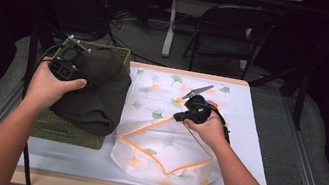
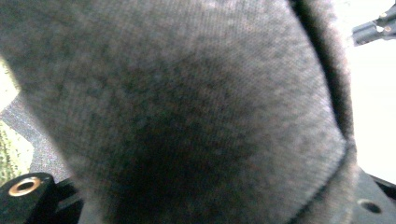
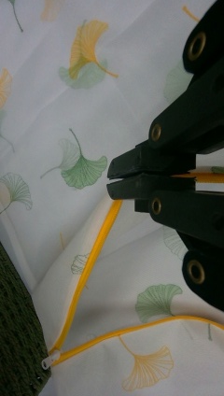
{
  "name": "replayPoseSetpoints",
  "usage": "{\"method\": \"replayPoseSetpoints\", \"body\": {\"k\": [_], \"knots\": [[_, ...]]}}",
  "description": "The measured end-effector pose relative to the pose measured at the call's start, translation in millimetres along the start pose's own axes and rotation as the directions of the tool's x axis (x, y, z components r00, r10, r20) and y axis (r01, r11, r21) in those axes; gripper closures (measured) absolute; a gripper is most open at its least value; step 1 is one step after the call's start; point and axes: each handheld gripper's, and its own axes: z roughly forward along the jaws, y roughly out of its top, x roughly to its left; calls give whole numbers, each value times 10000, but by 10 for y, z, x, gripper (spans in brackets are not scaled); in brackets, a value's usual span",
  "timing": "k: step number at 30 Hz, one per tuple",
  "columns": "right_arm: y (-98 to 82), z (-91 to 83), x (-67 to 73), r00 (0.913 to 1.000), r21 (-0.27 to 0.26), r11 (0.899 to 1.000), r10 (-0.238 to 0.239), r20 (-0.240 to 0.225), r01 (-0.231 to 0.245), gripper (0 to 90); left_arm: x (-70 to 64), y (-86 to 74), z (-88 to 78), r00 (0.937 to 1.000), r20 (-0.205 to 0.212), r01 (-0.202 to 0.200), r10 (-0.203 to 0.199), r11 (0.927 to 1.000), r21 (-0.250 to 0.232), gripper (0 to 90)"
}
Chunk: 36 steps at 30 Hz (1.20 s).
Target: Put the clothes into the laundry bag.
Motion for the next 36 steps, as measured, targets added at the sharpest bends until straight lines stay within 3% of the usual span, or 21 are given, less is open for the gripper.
{"method": "replayPoseSetpoints", "body": {"k": [17,28,36], "knots": [[47,16,-64,9998,-125,9997,218,16,-218,884,-293,12,86,9950,516,-860,854,9963,81,497],[65,-18,-58,9995,-271,9992,302,69,-300,884,-521,50,151,9850,756,-1572,1550,9873,230,497],[83,-31,-73,9995,-297,9992,289,161,-284,884,-700,80,195,9742,1000,-2062,2023,9780,308,497]]}}
